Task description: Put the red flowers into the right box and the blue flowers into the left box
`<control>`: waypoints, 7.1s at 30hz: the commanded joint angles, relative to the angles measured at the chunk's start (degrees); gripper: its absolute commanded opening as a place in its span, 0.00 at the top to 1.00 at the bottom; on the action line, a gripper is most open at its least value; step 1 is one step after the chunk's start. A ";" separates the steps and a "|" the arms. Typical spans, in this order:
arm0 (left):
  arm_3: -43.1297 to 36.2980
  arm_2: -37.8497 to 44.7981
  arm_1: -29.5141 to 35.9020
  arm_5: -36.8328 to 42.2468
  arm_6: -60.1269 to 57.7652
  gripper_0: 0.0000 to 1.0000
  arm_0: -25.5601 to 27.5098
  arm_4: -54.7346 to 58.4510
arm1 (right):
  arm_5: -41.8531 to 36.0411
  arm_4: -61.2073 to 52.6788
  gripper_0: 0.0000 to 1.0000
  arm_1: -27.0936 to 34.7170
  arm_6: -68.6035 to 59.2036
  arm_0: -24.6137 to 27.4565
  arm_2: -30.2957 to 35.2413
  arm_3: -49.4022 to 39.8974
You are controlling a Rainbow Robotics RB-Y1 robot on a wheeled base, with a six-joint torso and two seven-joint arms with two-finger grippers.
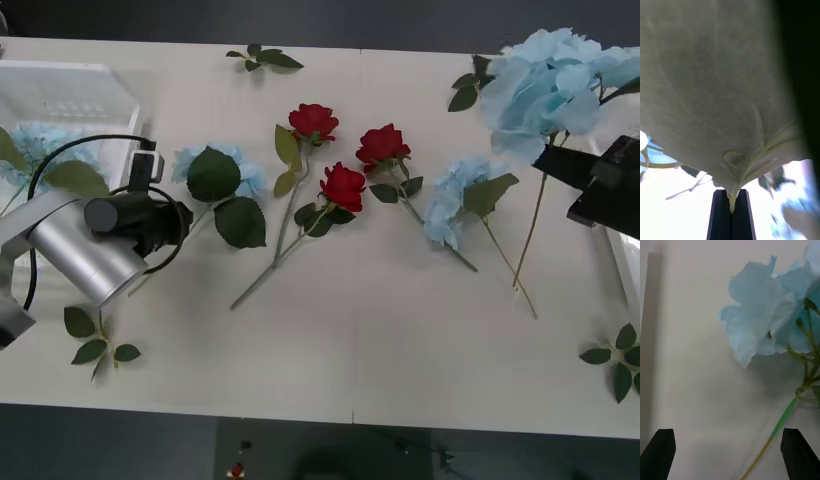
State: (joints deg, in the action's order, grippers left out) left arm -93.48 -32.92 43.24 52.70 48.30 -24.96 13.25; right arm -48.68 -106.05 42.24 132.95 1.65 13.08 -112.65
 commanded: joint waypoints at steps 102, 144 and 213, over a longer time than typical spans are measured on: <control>11.22 13.23 -29.80 7.86 106.70 1.00 2.37 102.33 | -4.40 -0.91 1.00 -14.64 10.66 -21.25 -20.82 3.05; 11.22 32.22 1.67 4.70 97.78 1.00 4.57 110.15 | -2.30 2.95 0.00 -8.22 8.81 -21.16 -20.82 3.13; 7.09 32.04 -15.30 13.57 70.27 0.00 0.18 27.44 | 13.17 39.96 1.00 6.81 -21.86 -26.70 -41.56 31.96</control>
State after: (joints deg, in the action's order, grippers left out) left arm -85.15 -0.60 28.31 68.03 120.89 -23.94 43.64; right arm -35.59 -66.65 49.00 112.49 -23.86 -28.78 -80.27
